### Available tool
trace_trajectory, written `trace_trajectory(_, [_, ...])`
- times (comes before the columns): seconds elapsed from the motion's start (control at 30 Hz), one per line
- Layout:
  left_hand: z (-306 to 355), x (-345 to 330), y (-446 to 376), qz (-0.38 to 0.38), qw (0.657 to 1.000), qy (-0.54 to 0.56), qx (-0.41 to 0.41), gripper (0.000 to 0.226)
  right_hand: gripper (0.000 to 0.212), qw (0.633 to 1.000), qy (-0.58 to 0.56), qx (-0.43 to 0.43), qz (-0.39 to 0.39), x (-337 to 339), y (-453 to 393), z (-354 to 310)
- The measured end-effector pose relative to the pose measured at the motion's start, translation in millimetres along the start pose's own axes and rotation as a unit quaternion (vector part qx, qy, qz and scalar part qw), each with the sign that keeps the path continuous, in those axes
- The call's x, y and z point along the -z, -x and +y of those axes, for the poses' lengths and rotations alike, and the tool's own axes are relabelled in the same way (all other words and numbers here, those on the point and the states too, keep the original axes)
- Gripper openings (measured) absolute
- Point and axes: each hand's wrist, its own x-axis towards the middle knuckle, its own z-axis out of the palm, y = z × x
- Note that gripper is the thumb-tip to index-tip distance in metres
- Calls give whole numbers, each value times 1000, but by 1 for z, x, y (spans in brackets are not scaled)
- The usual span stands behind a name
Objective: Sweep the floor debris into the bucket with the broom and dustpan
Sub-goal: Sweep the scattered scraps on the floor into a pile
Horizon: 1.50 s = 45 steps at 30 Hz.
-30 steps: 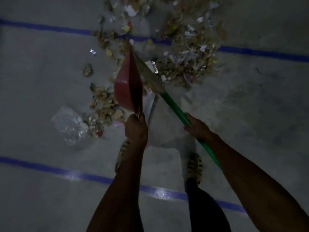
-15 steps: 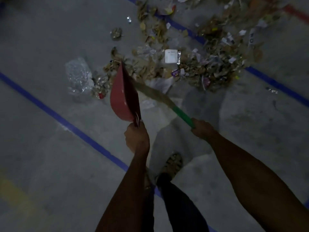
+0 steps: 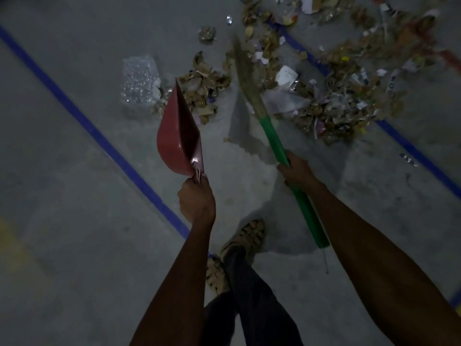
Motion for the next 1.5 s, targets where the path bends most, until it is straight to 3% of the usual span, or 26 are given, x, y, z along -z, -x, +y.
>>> trace_trajectory(0.2, [-41,22,7,-1,1000,12,8,45,51,991,28,16,-126,-78,32,-18])
trace_trajectory(0.33, [-59,24,1,-4,1000,21,23,44,34,976,111,-13,-187,-114,36,12])
trace_trajectory(0.5, [-67,31,-8,-4,1000,-2,16,43,39,981,102,-97,-136,-111,37,46])
trace_trajectory(0.67, [-79,37,-24,-9,1000,0,3,44,22,987,80,-135,-31,-81,23,40])
trace_trajectory(0.73, [-83,40,-28,-11,1000,-1,3,44,24,985,67,-157,11,-67,12,36])
trace_trajectory(0.97, [-74,57,-25,-13,1000,10,9,41,39,991,-48,-79,92,-54,29,-19])
trace_trajectory(1.07, [-67,61,-23,-15,1000,22,3,41,46,990,-90,-50,93,-70,47,-48])
trace_trajectory(1.17, [-60,60,-32,2,1000,29,8,40,35,989,-128,-26,75,-90,57,-77])
trace_trajectory(1.23, [-58,59,-42,12,999,26,18,40,39,988,-144,-10,55,-107,50,-92])
trace_trajectory(1.33, [-61,57,-60,27,999,15,44,41,41,990,-142,13,10,-136,20,-111])
trace_trajectory(1.5, [-70,54,-91,49,996,26,66,38,21,986,-148,8,-74,-175,-46,-142])
